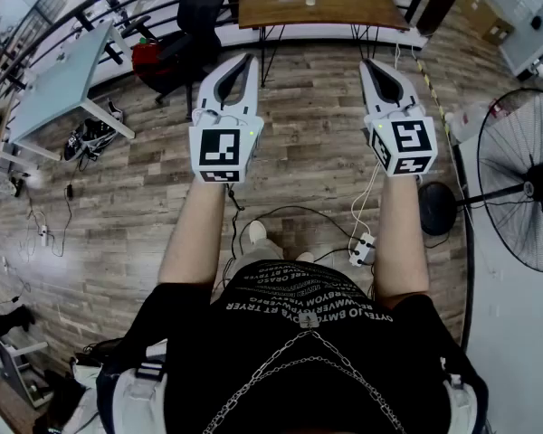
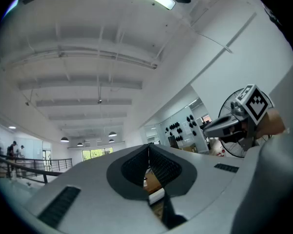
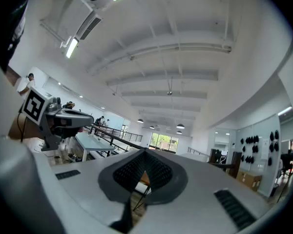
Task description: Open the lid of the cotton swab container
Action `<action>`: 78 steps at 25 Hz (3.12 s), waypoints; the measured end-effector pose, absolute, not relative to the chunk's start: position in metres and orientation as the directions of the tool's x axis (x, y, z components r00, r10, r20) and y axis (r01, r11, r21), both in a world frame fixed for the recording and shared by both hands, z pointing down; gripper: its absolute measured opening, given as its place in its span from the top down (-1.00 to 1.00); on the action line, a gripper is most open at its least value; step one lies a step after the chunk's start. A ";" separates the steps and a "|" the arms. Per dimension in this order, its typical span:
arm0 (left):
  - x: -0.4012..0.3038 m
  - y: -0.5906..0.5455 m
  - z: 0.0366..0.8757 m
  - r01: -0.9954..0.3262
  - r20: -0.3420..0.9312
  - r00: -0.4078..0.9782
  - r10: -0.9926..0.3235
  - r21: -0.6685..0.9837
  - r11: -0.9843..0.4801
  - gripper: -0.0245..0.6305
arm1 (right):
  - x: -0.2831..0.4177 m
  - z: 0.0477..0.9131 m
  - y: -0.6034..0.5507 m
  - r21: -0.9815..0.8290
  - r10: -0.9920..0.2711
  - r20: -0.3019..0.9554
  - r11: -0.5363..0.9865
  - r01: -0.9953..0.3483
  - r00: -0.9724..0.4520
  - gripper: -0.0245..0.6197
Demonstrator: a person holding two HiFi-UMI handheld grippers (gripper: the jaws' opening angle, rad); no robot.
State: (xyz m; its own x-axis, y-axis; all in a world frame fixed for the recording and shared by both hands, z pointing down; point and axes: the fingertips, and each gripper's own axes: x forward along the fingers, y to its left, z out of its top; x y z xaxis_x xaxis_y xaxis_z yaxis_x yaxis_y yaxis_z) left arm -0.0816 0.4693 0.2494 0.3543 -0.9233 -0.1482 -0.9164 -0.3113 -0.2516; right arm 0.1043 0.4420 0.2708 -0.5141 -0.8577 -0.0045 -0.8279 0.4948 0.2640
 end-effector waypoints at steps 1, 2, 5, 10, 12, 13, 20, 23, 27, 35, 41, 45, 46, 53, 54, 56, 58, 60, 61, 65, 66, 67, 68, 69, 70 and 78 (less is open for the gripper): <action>-0.089 0.473 0.252 -0.925 -0.146 0.333 -0.932 -0.241 -0.293 0.84 | 0.105 0.279 0.447 0.243 -0.854 0.007 0.506 -0.828 -0.520 0.92; -0.096 0.476 0.254 -0.932 -0.143 0.314 -0.939 -0.234 -0.276 0.84 | 0.107 0.287 0.452 0.224 -0.851 0.015 0.514 -0.828 -0.524 0.92; -0.105 0.486 0.265 -0.935 -0.125 0.284 -0.951 -0.258 -0.245 0.84 | 0.120 0.302 0.470 0.183 -0.857 0.011 0.508 -0.842 -0.515 0.92; -0.127 0.516 0.274 -0.955 -0.140 0.219 -0.966 -0.231 -0.183 0.84 | 0.130 0.309 0.496 0.147 -0.860 -0.013 0.504 -0.851 -0.511 0.92; -0.128 0.525 0.275 -0.955 -0.143 0.223 -0.964 -0.231 -0.187 0.84 | 0.134 0.310 0.500 0.137 -0.858 -0.011 0.508 -0.850 -0.514 0.92; -0.125 0.528 0.277 -0.952 -0.140 0.236 -0.962 -0.231 -0.201 0.84 | 0.136 0.311 0.501 0.131 -0.857 -0.007 0.510 -0.850 -0.516 0.92; -0.116 0.514 0.301 -0.916 -0.079 0.284 -0.956 -0.316 -0.246 0.84 | 0.126 0.330 0.487 0.137 -0.843 0.015 0.534 -0.834 -0.537 0.92; -0.121 0.493 0.312 -0.920 -0.049 0.288 -0.956 -0.293 -0.262 0.84 | 0.116 0.337 0.468 0.139 -0.844 0.022 0.534 -0.834 -0.536 0.92; -0.131 0.451 0.320 -0.918 -0.024 0.292 -0.956 -0.288 -0.273 0.84 | 0.105 0.343 0.431 0.137 -0.854 0.031 0.519 -0.844 -0.520 0.92; -0.159 0.369 0.318 -0.917 -0.046 0.331 -0.942 -0.250 -0.310 0.83 | 0.077 0.344 0.361 0.123 -0.868 0.058 0.496 -0.860 -0.492 0.56; -0.185 0.334 0.331 -0.910 -0.012 0.359 -0.933 -0.230 -0.346 0.72 | 0.054 0.347 0.325 0.110 -0.864 0.083 0.503 -0.858 -0.496 0.51; -0.199 0.318 0.341 -0.900 0.006 0.387 -0.922 -0.214 -0.379 0.48 | 0.040 0.352 0.307 0.133 -0.868 0.097 0.496 -0.858 -0.487 0.50; -0.201 0.315 0.343 -0.898 0.010 0.393 -0.919 -0.211 -0.387 0.48 | 0.035 0.354 0.304 0.137 -0.866 0.105 0.500 -0.855 -0.490 0.50; -0.194 0.295 0.356 -0.877 0.048 0.440 -0.897 -0.192 -0.441 0.48 | 0.037 0.363 0.297 0.111 -0.874 0.122 0.483 -0.869 -0.470 0.50; -0.192 0.292 0.358 -0.877 0.053 0.441 -0.896 -0.188 -0.443 0.48 | 0.041 0.363 0.296 0.108 -0.879 0.120 0.474 -0.874 -0.462 0.50; -0.187 0.287 0.363 -0.878 0.067 0.438 -0.897 -0.183 -0.442 0.48 | 0.050 0.365 0.294 0.100 -0.887 0.120 0.458 -0.883 -0.446 0.50; -0.182 0.282 0.366 -0.874 0.074 0.445 -0.892 -0.178 -0.451 0.48 | 0.058 0.369 0.291 0.086 -0.892 0.125 0.447 -0.890 -0.435 0.50; -0.178 0.275 0.367 -0.872 0.076 0.450 -0.890 -0.179 -0.456 0.48 | 0.064 0.372 0.283 0.078 -0.893 0.129 0.443 -0.893 -0.431 0.50; -0.176 0.270 0.366 -0.872 0.078 0.449 -0.890 -0.181 -0.455 0.48 | 0.066 0.373 0.277 0.076 -0.892 0.127 0.445 -0.892 -0.434 0.50; -0.167 0.247 0.367 -0.874 0.082 0.441 -0.894 -0.185 -0.448 0.48 | 0.074 0.377 0.253 0.072 -0.888 0.122 0.453 -0.889 -0.443 0.50; -0.168 0.242 0.367 -0.877 0.085 0.435 -0.896 -0.188 -0.443 0.48 | 0.074 0.378 0.246 0.068 -0.887 0.123 0.456 -0.888 -0.446 0.50; -0.168 0.236 0.367 -0.879 0.086 0.430 -0.899 -0.188 -0.439 0.48 | 0.074 0.380 0.239 0.064 -0.885 0.124 0.459 -0.886 -0.449 0.50; -0.167 0.229 0.368 -0.880 0.085 0.429 -0.899 -0.184 -0.437 0.48 | 0.075 0.380 0.232 0.060 -0.883 0.125 0.461 -0.885 -0.451 0.50; -0.164 0.221 0.368 -0.881 0.084 0.430 -0.899 -0.178 -0.438 0.48 | 0.078 0.380 0.225 0.059 -0.883 0.124 0.462 -0.885 -0.453 0.50; -0.160 0.212 0.367 -0.882 0.083 0.431 -0.899 -0.173 -0.439 0.48 | 0.081 0.378 0.216 0.061 -0.882 0.122 0.464 -0.884 -0.455 0.50; -0.140 0.147 0.368 -0.891 0.083 0.408 -0.909 -0.180 -0.416 0.48 | 0.098 0.380 0.148 0.069 -0.870 0.134 0.485 -0.872 -0.474 0.50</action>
State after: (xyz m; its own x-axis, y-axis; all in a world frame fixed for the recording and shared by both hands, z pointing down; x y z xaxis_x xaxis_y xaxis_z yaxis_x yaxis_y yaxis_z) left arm -0.1403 0.1467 0.3677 0.4078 -0.9093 0.0832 -0.8912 -0.4162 -0.1804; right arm 0.0981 0.1478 0.3796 -0.4738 -0.8704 0.1341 -0.8717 0.4851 0.0689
